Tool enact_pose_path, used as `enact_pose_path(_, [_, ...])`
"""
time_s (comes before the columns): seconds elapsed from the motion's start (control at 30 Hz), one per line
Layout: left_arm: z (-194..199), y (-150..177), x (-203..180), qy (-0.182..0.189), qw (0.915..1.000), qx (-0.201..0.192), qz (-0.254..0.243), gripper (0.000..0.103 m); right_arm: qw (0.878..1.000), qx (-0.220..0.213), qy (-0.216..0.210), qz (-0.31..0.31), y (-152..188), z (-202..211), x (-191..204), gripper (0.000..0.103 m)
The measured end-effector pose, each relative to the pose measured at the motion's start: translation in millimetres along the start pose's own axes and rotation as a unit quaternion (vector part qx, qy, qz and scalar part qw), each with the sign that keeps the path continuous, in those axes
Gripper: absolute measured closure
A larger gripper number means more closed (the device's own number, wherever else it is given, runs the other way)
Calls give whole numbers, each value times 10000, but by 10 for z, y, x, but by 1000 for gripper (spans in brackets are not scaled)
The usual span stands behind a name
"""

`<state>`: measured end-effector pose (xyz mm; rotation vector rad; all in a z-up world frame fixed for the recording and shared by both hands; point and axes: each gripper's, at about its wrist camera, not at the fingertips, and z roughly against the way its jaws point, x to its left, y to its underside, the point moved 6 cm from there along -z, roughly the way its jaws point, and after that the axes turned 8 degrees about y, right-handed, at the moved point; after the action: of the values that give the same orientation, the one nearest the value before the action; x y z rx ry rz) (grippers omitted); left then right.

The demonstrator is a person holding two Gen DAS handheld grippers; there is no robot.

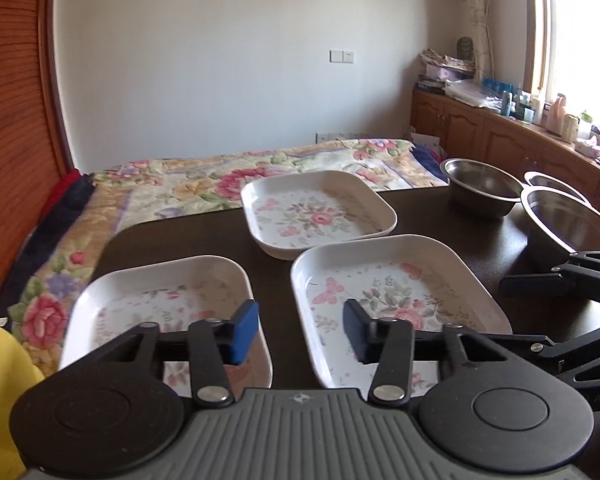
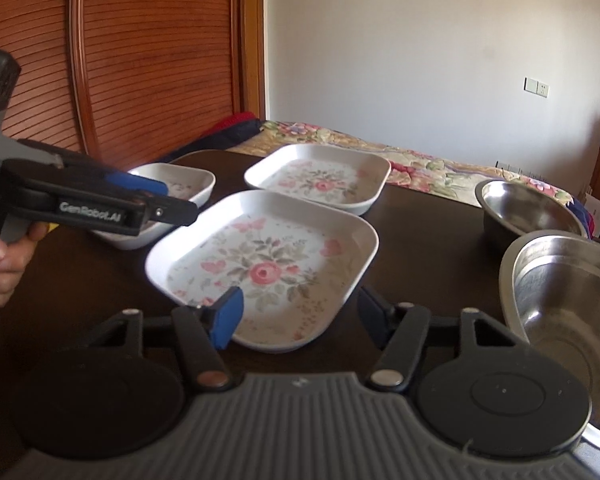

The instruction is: Organize plates and bowls

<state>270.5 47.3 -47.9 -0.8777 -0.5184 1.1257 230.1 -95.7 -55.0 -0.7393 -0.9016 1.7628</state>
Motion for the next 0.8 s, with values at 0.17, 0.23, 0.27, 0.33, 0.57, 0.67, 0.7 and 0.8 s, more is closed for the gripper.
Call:
enact_pose_path(0.17, [-143,-24,17,71,9999,142,10,68,9999,109,22,-70,17,-77,-42,49])
enact_pose_path(0.23, [-183,-29,16,80,9998,182,-4,71,9999,148,12,-76,26,-101,-47,52])
enact_pose_path(0.27, [-197,-32,15,75,9997,211,-17,72,9999,151,22,-69,27,-102,-48,53])
enact_pose_path(0.33, [-220,-29,9,65,9997,249,-27,73,9999,159,27,-57,26,-113,-49,56])
enact_pose_path(0.57, [-293,-4,-6,26,9992,392,-67,78,9998,182,17,-120,36,-122,-72,63])
enact_pose_path(0.67, [-314,0,-28,17,9990,445,-94,80,9997,182,14,-135,31,-133,-71,63])
enact_pose_path(0.7, [-318,3,-31,2,9989,453,-103,80,9997,183,10,-139,30,-133,-70,64])
enact_pose_path(0.8, [-337,17,-32,-17,9987,500,-85,80,9997,188,20,-152,29,-147,-79,66])
